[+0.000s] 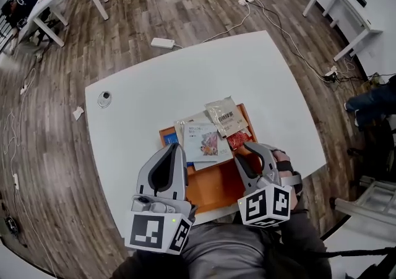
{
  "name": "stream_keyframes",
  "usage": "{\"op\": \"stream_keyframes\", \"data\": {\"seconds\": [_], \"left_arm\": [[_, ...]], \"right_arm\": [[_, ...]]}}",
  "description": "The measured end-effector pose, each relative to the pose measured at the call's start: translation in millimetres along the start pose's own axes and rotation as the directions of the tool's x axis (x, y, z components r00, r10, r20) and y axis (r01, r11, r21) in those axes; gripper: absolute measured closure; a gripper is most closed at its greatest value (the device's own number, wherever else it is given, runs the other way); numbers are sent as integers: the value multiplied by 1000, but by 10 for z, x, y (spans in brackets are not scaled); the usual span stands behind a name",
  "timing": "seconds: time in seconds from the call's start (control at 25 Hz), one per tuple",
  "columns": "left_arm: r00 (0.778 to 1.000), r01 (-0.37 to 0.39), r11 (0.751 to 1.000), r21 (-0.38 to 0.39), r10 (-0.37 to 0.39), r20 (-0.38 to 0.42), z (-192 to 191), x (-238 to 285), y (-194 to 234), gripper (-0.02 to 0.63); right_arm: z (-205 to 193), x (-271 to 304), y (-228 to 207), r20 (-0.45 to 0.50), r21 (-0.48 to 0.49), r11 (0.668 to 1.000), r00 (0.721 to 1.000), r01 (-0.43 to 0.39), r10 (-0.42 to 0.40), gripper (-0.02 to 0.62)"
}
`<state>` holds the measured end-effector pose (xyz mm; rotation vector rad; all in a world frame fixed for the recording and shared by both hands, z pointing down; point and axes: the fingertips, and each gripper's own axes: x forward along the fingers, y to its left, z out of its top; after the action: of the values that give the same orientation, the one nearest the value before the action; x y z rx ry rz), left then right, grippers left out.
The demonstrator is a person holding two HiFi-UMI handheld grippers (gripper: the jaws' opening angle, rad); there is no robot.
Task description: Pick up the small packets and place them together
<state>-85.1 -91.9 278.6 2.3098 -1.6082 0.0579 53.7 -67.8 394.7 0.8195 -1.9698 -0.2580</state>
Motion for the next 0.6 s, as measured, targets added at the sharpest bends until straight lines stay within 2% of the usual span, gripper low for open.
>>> {"op": "stream_keyframes", "data": {"seconds": [0.12, 0.28, 0.48, 0.6], "left_arm": [[1000, 3, 1000, 9, -3, -6, 6, -62, -24, 606], [1000, -13, 1000, 26, 12, 9, 37, -194, -122, 606], [997, -70, 996, 47, 69, 34, 47, -491, -296, 606], [994, -102, 992, 72, 99, 43, 18, -744, -455, 606]], "right_arm": [[-9, -110, 56, 2, 28, 1000, 1000, 1, -1, 471], [59, -304, 43, 53, 63, 998, 998, 14, -18, 472], [199, -668, -39, 190, 148, 989, 981, 23, -52, 472], [344, -1003, 16, 322, 222, 974, 946, -34, -40, 476]]}}
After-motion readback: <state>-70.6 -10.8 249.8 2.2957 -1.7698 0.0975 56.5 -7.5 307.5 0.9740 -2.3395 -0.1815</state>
